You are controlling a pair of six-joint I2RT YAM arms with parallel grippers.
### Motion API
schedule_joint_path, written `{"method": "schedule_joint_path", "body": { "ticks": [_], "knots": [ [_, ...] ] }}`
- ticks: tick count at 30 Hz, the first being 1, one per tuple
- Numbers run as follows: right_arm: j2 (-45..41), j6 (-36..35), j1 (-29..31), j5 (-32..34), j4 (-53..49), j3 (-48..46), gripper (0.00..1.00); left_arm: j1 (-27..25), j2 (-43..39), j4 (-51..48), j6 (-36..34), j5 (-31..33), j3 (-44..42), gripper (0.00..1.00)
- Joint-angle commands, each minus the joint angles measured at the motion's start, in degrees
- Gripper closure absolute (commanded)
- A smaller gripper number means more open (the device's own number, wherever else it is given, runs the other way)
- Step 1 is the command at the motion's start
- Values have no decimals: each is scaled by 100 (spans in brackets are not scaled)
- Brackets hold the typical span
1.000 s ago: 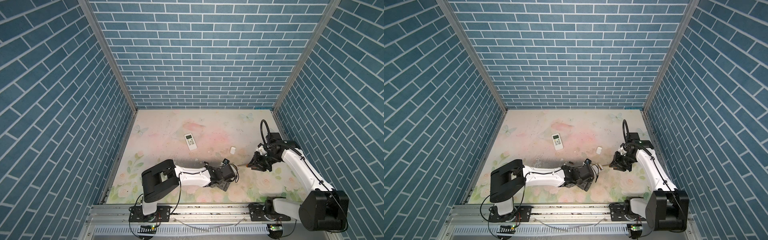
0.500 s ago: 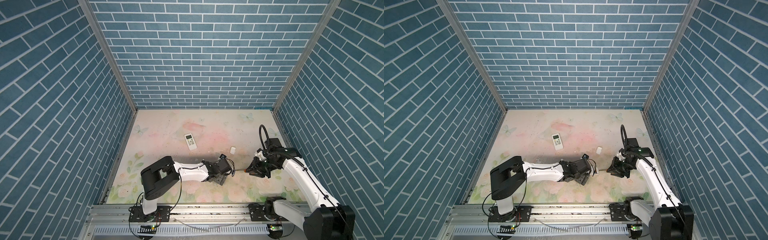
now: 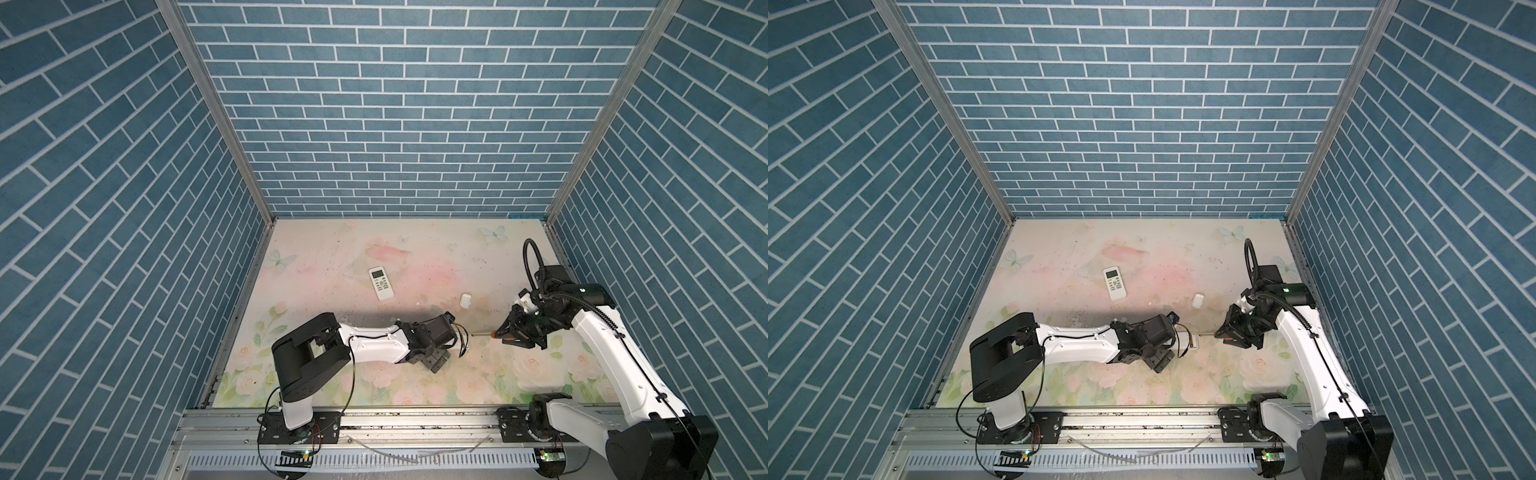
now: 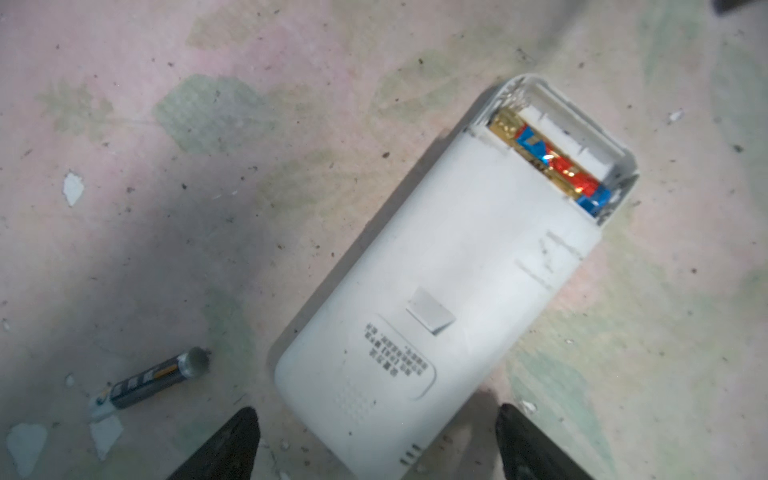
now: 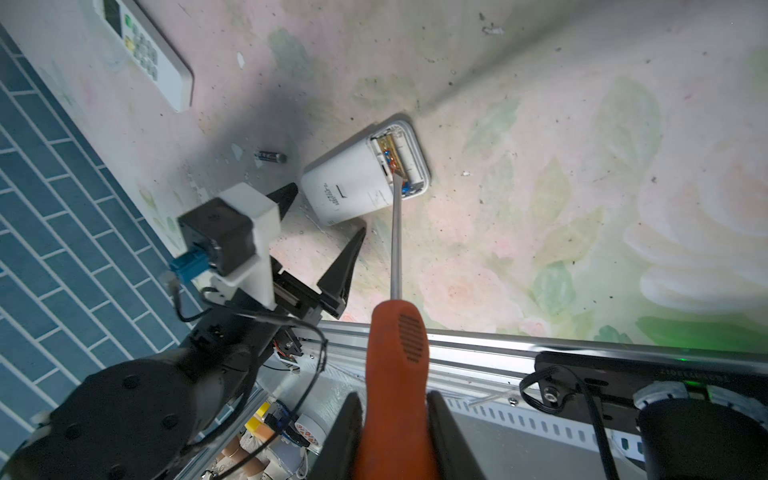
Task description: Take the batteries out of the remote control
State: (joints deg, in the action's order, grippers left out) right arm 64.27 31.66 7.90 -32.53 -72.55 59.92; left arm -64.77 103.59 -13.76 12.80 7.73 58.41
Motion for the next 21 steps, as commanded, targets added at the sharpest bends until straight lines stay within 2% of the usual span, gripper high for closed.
{"method": "schedule_joint_path", "body": {
  "ticks": [1, 8, 13, 21],
  "knots": [
    [116, 225, -101, -437, -242, 300, 100, 26, 53, -574, -906, -155, 15, 10],
    [300, 156, -133, -456, -213, 170, 100, 35, 233, -589, -1569, -17, 238, 9],
    [234, 377, -140, -569, 69, -135, 100, 53, 420, -431, -1973, -108, 413, 11],
    [189, 503, -199, -569, 53, -368, 100, 211, 741, -426, -2510, -380, 620, 23]
  ]
}}
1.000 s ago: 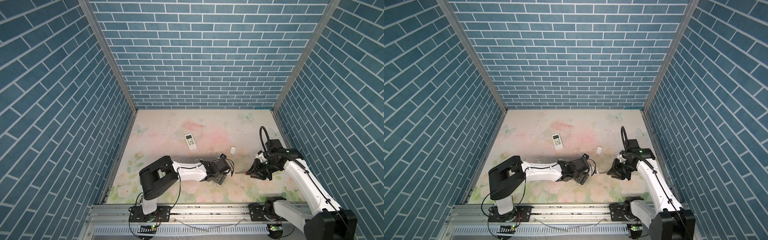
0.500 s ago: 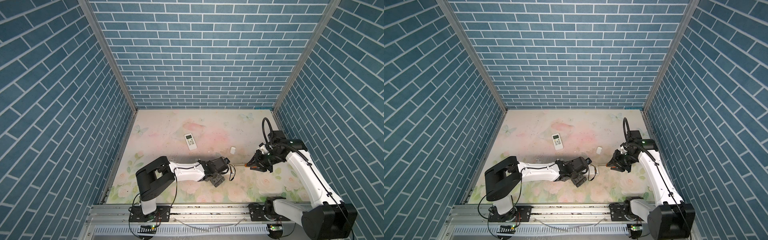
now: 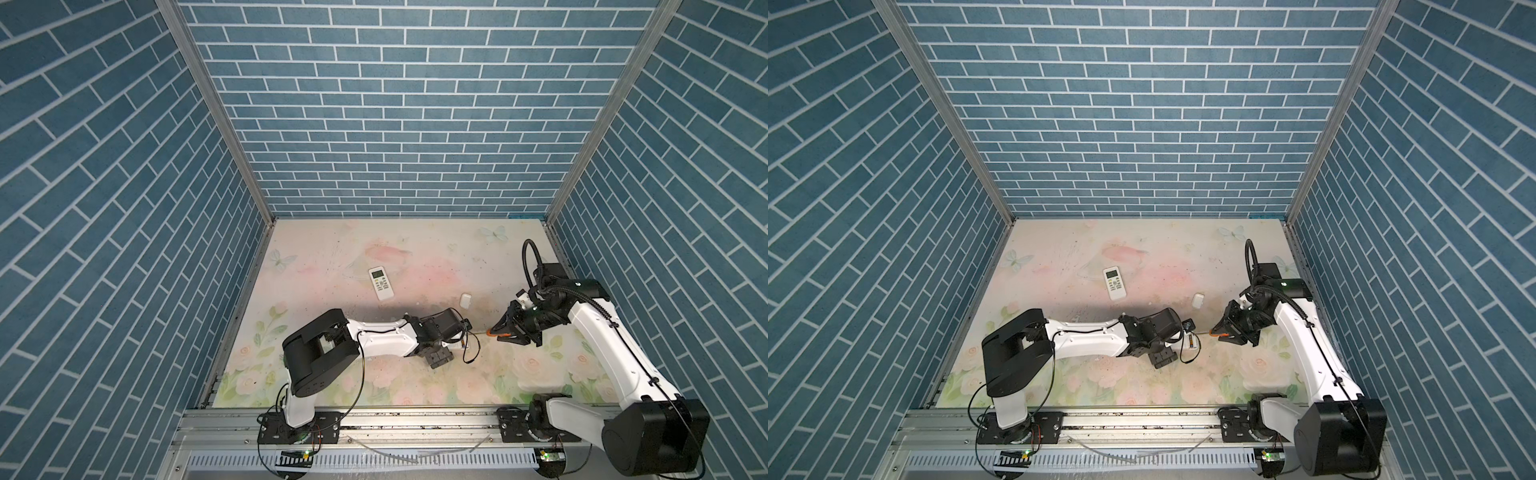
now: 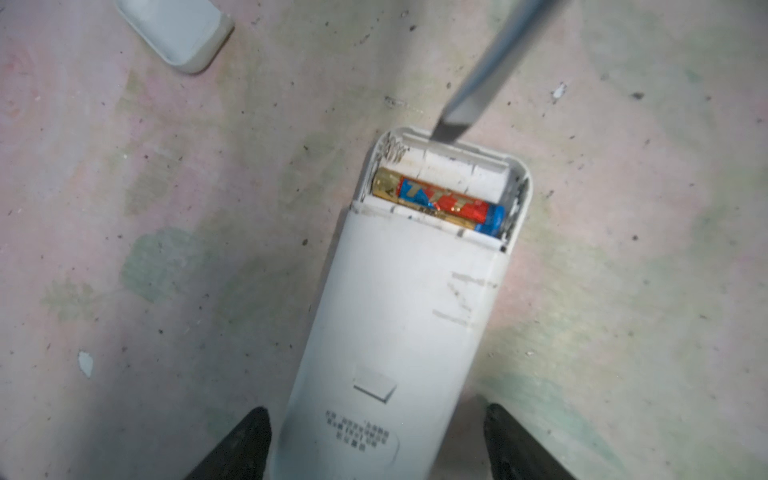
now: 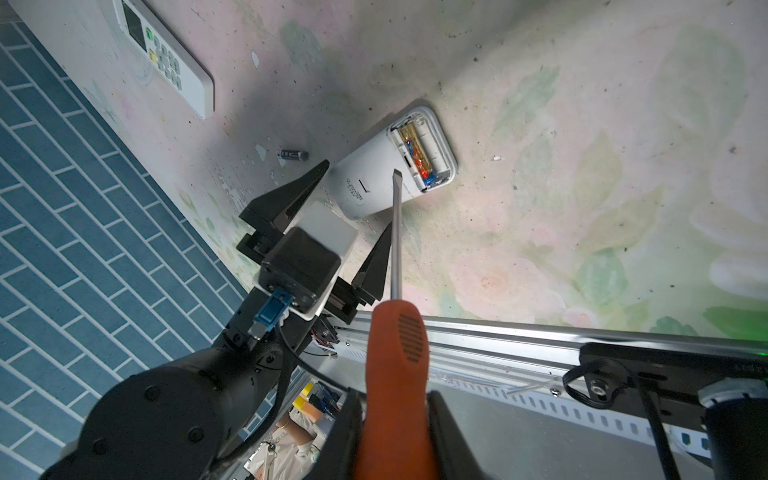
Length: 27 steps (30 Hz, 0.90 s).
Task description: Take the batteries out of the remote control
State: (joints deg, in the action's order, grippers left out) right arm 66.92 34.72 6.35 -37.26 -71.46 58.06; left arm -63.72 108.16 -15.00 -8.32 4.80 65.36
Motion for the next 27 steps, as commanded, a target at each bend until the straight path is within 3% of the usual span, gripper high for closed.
{"method": "schedule_joint_path", "body": {
  "ticks": [1, 5, 12, 27],
  "knots": [
    [-64, 197, -59, -100, -52, -219, 100, 129, 293, -306, -455, -117, -76, 25],
    [-21, 240, -159, -150, 62, -341, 100, 196, 289, -319, -606, -282, -143, 35],
    [135, 384, -363, -483, 450, -601, 100, 209, 285, -260, -877, -466, -274, 42],
    [436, 109, -868, -818, 753, -889, 100, 219, 333, -191, -1146, -423, -424, 42]
  ]
}}
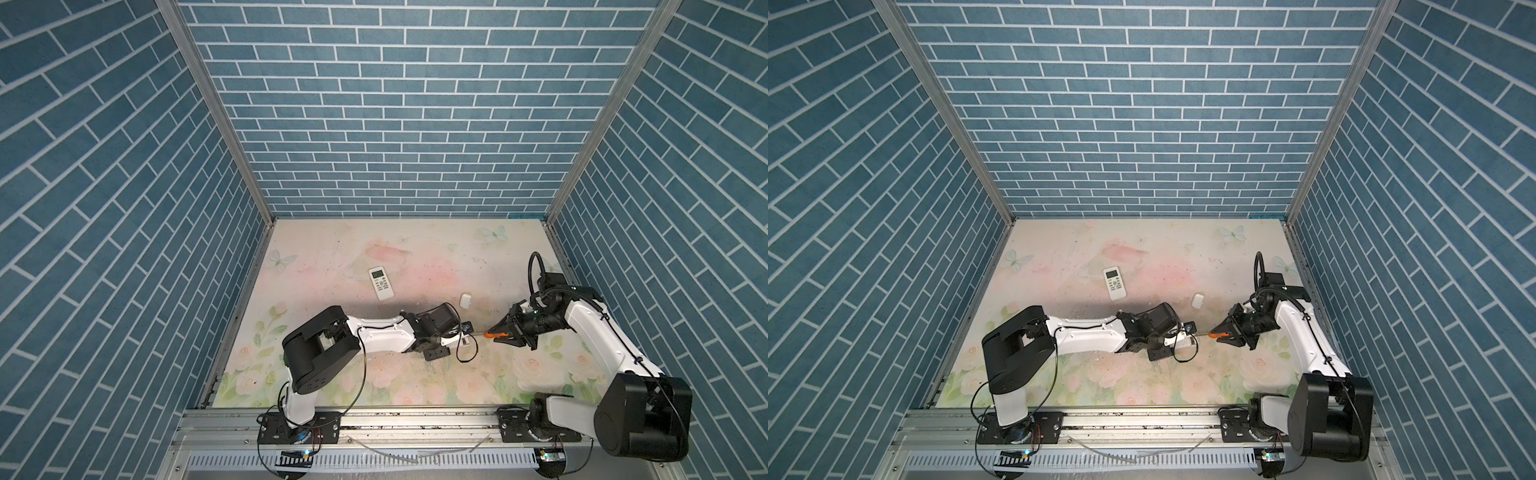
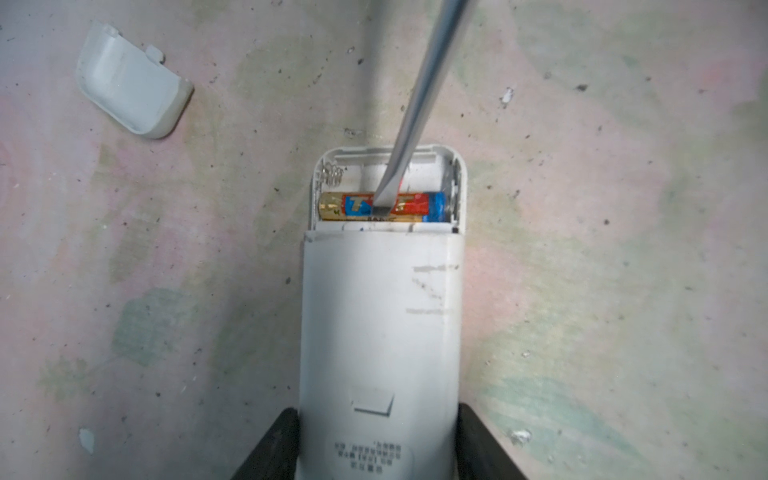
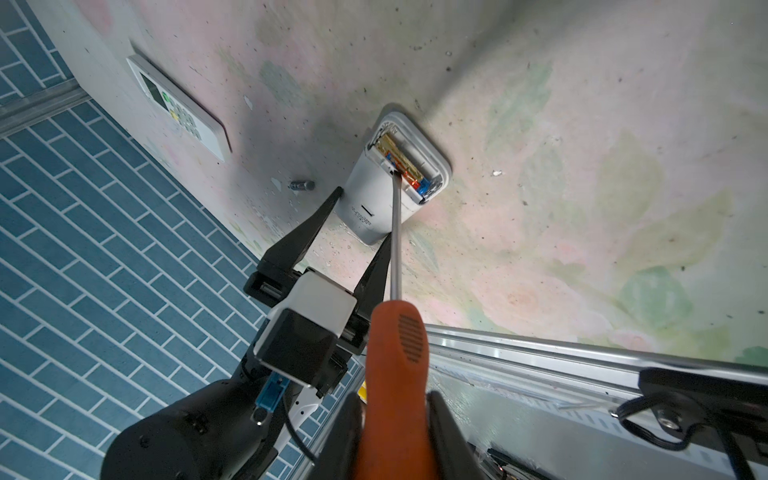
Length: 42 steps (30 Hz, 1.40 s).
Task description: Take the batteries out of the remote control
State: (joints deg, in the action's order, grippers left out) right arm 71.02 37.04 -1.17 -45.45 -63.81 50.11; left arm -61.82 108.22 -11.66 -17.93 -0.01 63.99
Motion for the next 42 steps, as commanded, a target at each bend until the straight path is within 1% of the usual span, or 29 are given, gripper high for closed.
{"method": "schedule_joint_path", "body": {
  "ticks": [1, 9, 20, 26, 28, 30, 32, 37, 42],
  "knots": [
    [26, -152, -154, -9, -33, -81, 100, 22, 340, -530, -184, 58, -283, 42],
    [-17, -442, -368, -98, -197, -100, 100, 20, 392, -584, -202, 103, -266, 43],
    [23, -497, -421, -394, 73, -817, 100, 20, 458, -579, -310, 364, -222, 43],
    [543, -961, -666, -789, 92, -1138, 100, 4, 634, -487, -430, 462, -185, 43],
    [838, -1305, -733, -801, -58, -1116, 100, -8, 735, -479, -480, 485, -143, 44],
    [1043, -1498, -802, -998, -67, -1150, 100, -5, 813, -436, -529, 477, -124, 44],
    [1129, -1507, -812, -1152, -48, -1134, 100, -6, 873, -398, -578, 446, -94, 44],
    [1155, -1511, -806, -1202, -77, -1158, 100, -8, 1018, -268, -597, 334, -23, 44],
    [1207, -1471, -806, -1248, -17, -1208, 100, -16, 1148, -259, -650, 357, 58, 44]
  ]
}}
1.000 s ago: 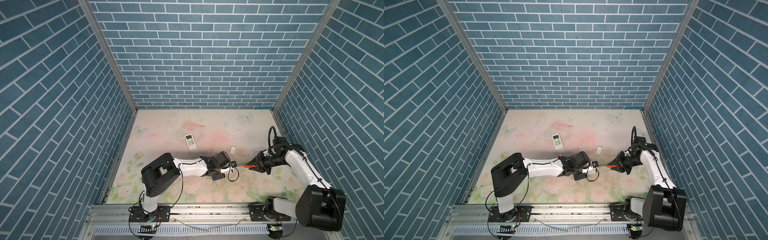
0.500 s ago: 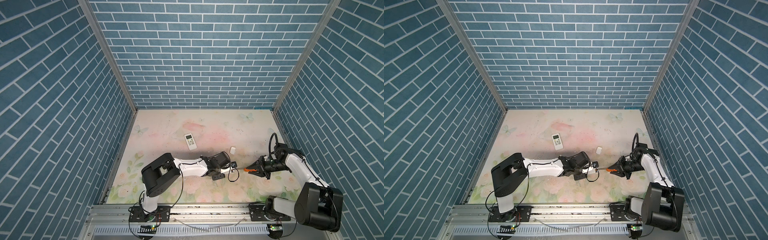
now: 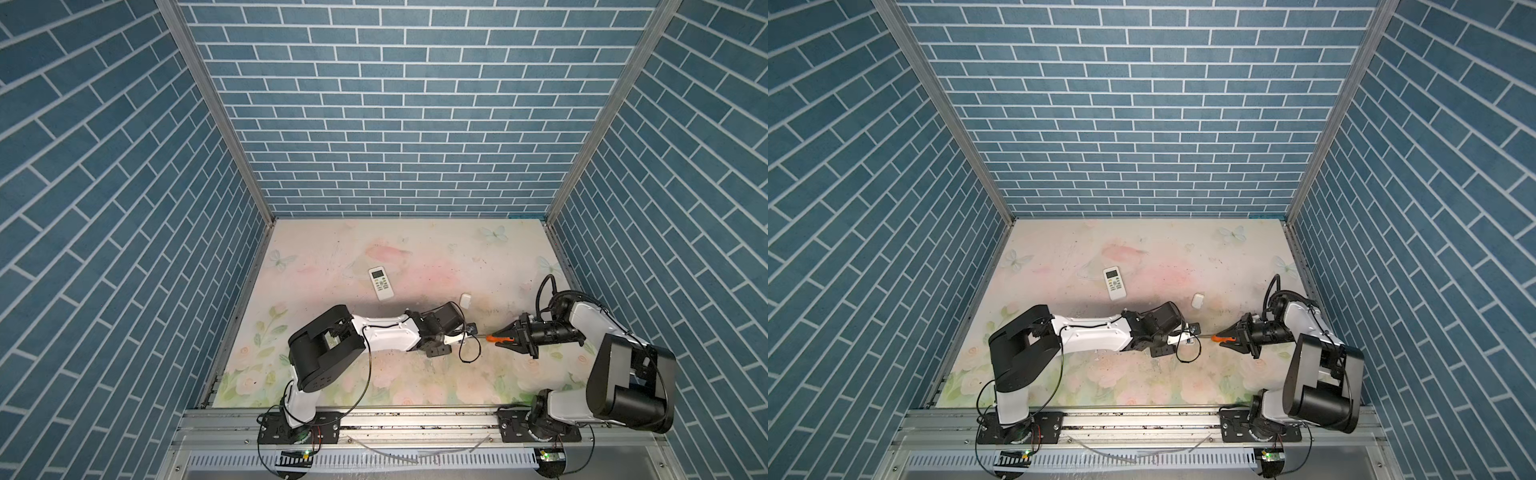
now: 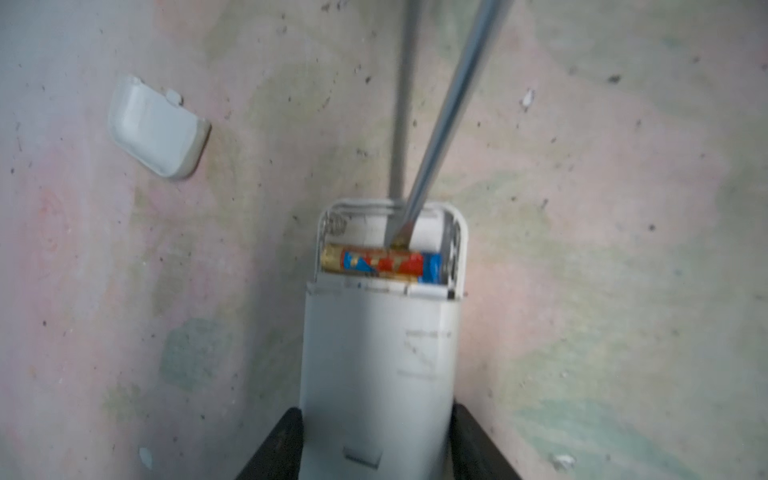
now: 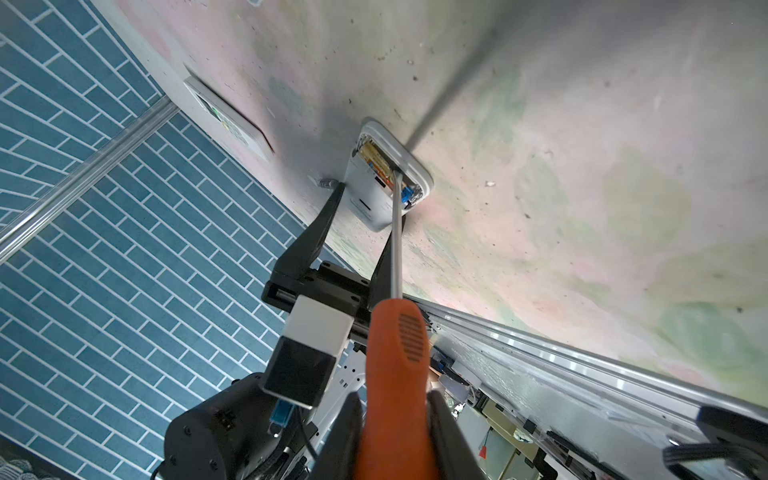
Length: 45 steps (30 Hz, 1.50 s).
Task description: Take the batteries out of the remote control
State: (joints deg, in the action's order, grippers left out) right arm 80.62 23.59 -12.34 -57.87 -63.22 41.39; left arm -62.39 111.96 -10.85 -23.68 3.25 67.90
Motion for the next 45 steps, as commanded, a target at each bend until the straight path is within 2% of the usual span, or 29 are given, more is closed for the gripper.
{"method": "schedule_joint_path", "body": {
  "ticks": [1, 8, 17, 22, 25, 30, 35, 38, 43, 45],
  "knots": [
    [260, -127, 316, 13, -67, -342, 100, 43, 776, -339, -83, 65, -339, 44],
    [199, -184, 314, 222, -108, -260, 100, 40, 760, -330, -80, 115, -364, 45],
    [-420, 144, 301, 372, -122, 106, 100, 40, 505, -464, 130, 231, -527, 44],
    [-673, -116, 296, 731, -839, 982, 100, 61, 282, -541, 413, 295, -658, 43],
    [-837, -292, 295, 1097, -1363, 1671, 100, 94, 150, -588, 606, 347, -701, 39],
    [-1163, -152, 298, 1075, -1224, 2082, 100, 178, -244, -732, 1081, 372, -673, 24],
    [-1472, 78, 293, 1392, -384, 2052, 100, 278, -1035, -779, 1731, 52, -588, 14],
    [-1717, 283, 293, 1429, 611, 1596, 100, 395, -1437, -832, 2329, -95, -511, 11],
    [-2167, 1221, 293, 1637, 3084, 357, 100, 778, -1950, -1157, 3430, 108, -424, 10],
    [-2250, 1435, 296, 1991, 3750, -11, 100, 1029, -2134, -1373, 3852, 202, -394, 9]
  ]
}}
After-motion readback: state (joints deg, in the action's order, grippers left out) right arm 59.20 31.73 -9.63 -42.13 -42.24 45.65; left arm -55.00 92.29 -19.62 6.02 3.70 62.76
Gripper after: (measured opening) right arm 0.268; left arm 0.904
